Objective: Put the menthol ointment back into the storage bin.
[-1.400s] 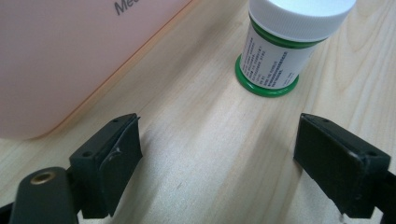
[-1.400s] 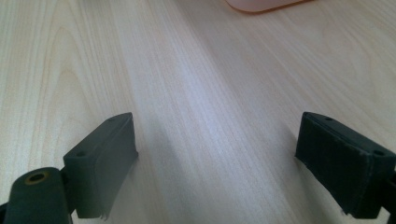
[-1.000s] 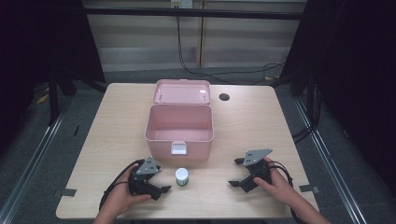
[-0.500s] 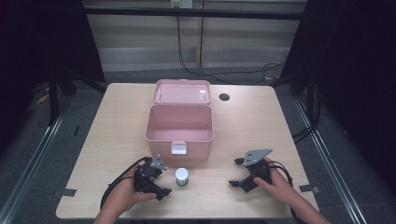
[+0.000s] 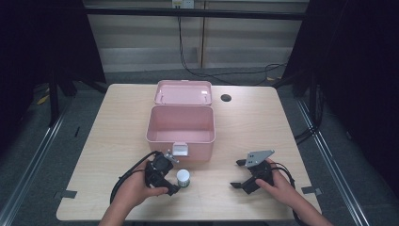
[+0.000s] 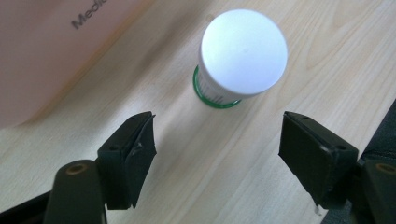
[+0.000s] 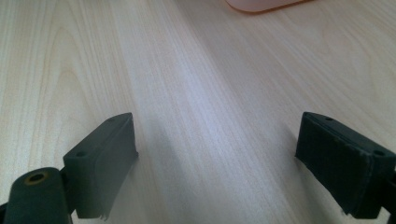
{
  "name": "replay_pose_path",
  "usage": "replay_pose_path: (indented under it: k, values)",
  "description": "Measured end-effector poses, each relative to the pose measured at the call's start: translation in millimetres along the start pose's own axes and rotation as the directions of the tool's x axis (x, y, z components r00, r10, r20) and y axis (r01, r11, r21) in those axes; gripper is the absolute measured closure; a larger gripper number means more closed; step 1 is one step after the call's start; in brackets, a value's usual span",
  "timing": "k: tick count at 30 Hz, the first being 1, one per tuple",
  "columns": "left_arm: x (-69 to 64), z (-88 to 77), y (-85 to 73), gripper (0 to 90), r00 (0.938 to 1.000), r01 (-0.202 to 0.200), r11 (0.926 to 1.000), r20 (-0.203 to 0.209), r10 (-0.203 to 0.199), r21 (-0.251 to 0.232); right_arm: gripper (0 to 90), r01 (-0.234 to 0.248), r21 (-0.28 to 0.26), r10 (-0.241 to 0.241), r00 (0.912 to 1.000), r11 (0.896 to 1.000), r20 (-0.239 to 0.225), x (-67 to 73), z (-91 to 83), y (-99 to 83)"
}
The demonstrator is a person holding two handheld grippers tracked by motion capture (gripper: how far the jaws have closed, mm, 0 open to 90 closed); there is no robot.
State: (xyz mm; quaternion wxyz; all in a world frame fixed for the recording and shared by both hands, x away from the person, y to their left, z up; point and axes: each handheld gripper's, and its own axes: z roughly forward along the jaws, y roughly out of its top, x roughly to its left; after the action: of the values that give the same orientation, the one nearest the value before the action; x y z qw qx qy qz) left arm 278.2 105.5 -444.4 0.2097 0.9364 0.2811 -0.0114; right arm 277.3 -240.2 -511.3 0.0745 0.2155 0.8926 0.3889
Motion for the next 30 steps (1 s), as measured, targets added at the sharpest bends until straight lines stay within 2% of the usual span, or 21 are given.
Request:
replay_pose_path:
  k: [9,20,24,29,30]
  values:
    - [-6.4,2.6,18.2,30.9,0.9996,-0.028,0.9972,0.010,0.028,0.069,11.4,0.000,0.000,0.000,1.0000,1.000,0.000,0.0,0.0,0.0]
    - [-8.7,7.2,38.4,36.1,0.9996,-0.027,0.9906,0.005,0.026,0.134,11.4,0.000,0.000,0.000,1.0000,1.000,0.000,0.0,0.0,0.0]
    - [-8.9,7.5,44.5,38.9,0.9994,-0.035,0.9877,-0.002,0.035,0.153,11.4,0.000,0.000,0.000,1.0000,1.000,0.000,0.0,0.0,0.0]
    - [-10.2,9.2,52.1,42.0,0.9998,-0.021,0.9878,0.000,0.021,0.154,11.4,0.000,0.000,0.000,1.0000,1.000,0.000,0.0,0.0,0.0]
    - [-10.1,9.3,54.0,42.6,0.9995,-0.030,0.9864,0.001,0.031,0.162,11.4,0.000,0.000,0.000,1.0000,1.000,0.000,0.0,0.0,0.0]
